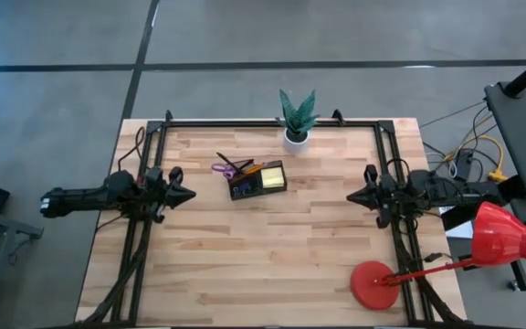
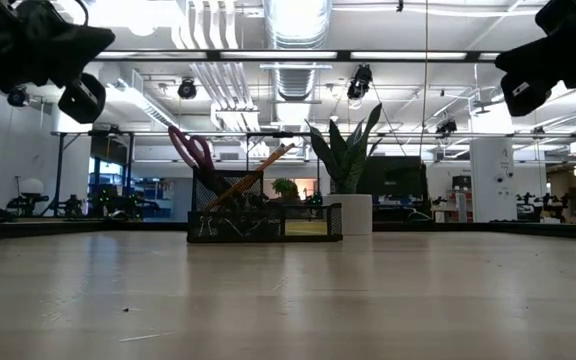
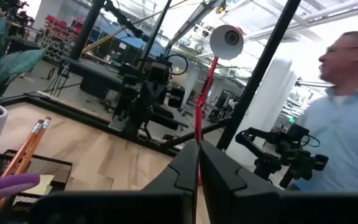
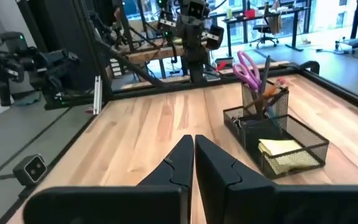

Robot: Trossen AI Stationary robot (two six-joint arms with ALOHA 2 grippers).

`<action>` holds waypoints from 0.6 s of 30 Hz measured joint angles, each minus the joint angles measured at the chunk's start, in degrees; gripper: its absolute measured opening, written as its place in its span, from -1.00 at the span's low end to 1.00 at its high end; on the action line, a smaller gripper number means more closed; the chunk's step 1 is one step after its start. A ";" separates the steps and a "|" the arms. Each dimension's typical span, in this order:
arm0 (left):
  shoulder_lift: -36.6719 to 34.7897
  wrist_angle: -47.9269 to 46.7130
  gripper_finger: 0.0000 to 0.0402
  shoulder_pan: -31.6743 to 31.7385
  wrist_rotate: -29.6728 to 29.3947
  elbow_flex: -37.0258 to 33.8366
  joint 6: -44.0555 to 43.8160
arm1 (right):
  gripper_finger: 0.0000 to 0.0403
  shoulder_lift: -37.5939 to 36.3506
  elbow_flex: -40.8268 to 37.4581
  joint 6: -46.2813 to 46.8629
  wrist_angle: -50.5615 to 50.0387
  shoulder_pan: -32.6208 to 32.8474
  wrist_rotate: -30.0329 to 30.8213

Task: Pick and place office supplies into organizer
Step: Return to Home Position

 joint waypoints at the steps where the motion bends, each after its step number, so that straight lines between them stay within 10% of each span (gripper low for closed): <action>1: 0.04 0.11 -1.00 0.00 0.02 0.00 0.00 | -0.96 0.20 0.01 -0.06 -0.05 0.00 0.00; 18: -0.05 0.49 -1.00 0.00 0.06 -0.02 0.04 | -0.96 -0.07 0.27 0.05 -0.07 3.63 1.25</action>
